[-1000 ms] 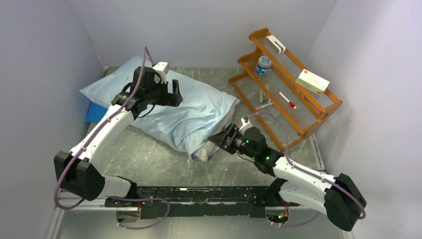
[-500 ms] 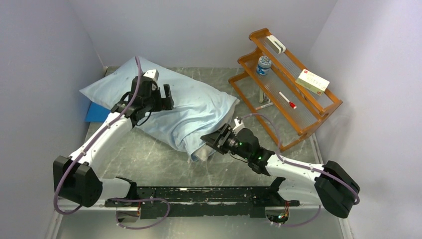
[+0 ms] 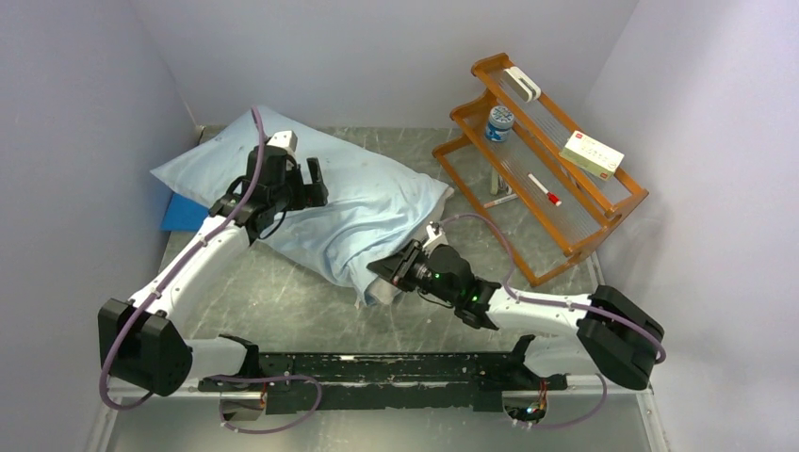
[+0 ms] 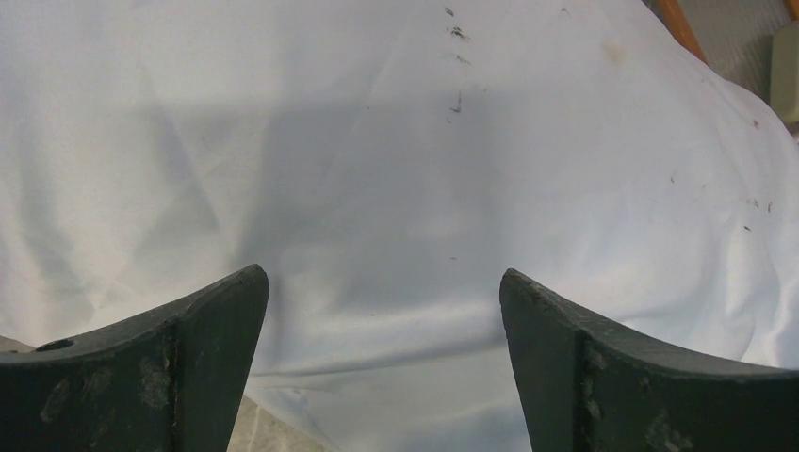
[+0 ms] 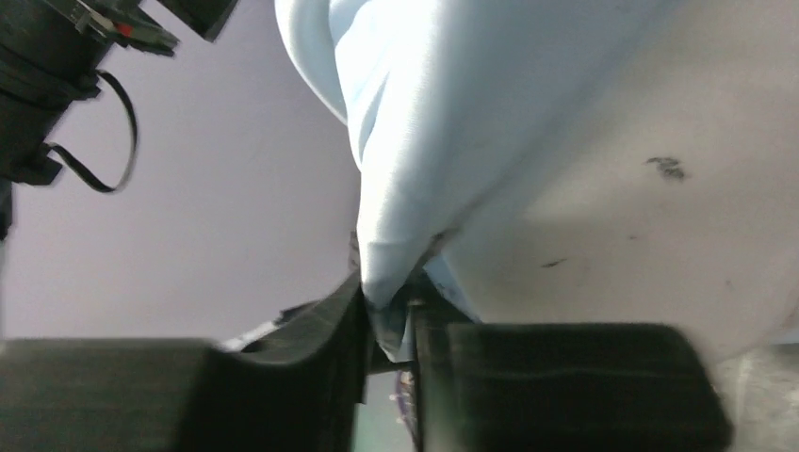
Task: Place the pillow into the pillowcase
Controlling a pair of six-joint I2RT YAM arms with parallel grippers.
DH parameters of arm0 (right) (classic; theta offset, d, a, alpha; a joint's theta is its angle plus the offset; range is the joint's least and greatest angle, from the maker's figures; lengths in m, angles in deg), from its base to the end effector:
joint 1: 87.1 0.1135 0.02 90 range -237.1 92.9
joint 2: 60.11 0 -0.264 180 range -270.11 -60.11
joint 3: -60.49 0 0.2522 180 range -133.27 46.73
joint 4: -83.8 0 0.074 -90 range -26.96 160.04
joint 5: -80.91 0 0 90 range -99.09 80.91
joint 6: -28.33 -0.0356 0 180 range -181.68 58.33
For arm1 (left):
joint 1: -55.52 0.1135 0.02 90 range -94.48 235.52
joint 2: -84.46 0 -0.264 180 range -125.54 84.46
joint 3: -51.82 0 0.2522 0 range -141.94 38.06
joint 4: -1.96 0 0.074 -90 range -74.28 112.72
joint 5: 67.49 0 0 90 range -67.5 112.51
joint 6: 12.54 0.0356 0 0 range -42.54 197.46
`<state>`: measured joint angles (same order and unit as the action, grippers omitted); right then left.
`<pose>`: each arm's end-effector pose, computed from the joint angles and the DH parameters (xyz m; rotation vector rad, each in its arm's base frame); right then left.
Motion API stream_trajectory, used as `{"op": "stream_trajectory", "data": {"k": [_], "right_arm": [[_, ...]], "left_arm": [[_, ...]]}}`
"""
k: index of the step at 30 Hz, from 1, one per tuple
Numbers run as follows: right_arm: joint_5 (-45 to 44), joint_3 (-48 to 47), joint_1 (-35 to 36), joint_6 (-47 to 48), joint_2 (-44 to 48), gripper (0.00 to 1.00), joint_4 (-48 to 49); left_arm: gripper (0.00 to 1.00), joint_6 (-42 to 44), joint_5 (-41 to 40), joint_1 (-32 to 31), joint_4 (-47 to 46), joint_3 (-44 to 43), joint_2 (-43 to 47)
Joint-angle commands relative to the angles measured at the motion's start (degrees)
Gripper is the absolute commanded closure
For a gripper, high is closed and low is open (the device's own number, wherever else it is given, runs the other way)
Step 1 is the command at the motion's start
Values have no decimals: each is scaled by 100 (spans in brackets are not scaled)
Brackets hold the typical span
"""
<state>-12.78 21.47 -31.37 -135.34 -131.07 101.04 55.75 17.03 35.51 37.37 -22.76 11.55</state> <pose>0.1448 0.2085 0.2018 0.3821 2.0835 1.4478 0.2694 -0.0945 0.3124 -0.0878 2.1720 -0.3165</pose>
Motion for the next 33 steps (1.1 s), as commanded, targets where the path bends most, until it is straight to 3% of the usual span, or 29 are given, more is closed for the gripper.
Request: {"op": "stream_trajectory", "data": {"k": [1, 11, 16, 23, 28, 31, 32, 33], "right_arm": [[-214, -174, 62, 432, 150, 98, -5], [-694, -500, 52, 2191, 2065, 100, -3587], [-535, -806, 52, 2484, 2591, 100, -5037], [-288, 127, 61, 2069, 3578, 100, -5630], [776, 1193, 58, 1862, 3749, 100, -4567], [781, 1120, 61, 2074, 3535, 100, -4457], [600, 919, 59, 2188, 3469, 95, -4653], [319, 696, 59, 2292, 3430, 83, -4886]], "left_arm": [[3, -28, -125, 32, -234, 50, -34], [3, -88, -609, 205, 112, -195, -156], [3, -262, -670, 360, 257, -372, -28], [3, -276, -812, 375, 529, -800, 36], [3, -214, -751, 375, 509, -1117, -105], [3, -121, -200, 375, 170, -1247, -285], [3, -85, 161, 375, -1, -1281, -360], [3, -30, 523, 375, -209, -1327, -470]]}}
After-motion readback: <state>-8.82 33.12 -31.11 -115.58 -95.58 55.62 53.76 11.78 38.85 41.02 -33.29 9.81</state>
